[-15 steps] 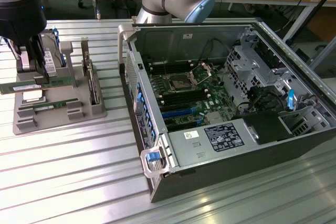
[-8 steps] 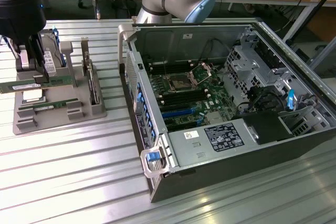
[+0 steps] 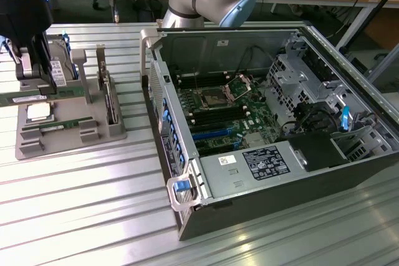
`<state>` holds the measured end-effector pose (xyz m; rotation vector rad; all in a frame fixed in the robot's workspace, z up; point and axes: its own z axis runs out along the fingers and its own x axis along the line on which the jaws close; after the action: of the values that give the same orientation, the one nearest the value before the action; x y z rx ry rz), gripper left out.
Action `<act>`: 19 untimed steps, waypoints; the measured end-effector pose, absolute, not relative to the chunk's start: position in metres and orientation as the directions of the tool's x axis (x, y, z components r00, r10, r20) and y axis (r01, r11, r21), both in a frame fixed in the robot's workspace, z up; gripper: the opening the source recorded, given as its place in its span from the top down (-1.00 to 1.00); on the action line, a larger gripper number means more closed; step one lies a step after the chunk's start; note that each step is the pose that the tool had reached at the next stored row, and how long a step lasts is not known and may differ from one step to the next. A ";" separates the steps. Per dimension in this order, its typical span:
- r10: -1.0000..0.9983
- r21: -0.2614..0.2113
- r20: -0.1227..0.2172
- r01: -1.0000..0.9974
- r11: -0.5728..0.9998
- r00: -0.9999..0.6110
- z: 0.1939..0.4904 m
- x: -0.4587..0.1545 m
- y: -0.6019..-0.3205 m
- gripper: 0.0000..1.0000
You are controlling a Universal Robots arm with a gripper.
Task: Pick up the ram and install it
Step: 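Pick up the ram and move it above insertion slot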
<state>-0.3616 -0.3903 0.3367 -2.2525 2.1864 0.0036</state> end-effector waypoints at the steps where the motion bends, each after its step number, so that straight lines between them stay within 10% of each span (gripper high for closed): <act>1: -1.000 0.000 -0.004 -1.000 -0.030 0.030 0.337 -0.362 -0.390 0.76; 19: -1.000 0.000 -0.008 -1.000 -0.030 0.030 0.351 -0.362 -0.390 0.76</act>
<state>-0.3616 -0.3903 0.3514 -2.2499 2.1839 0.0091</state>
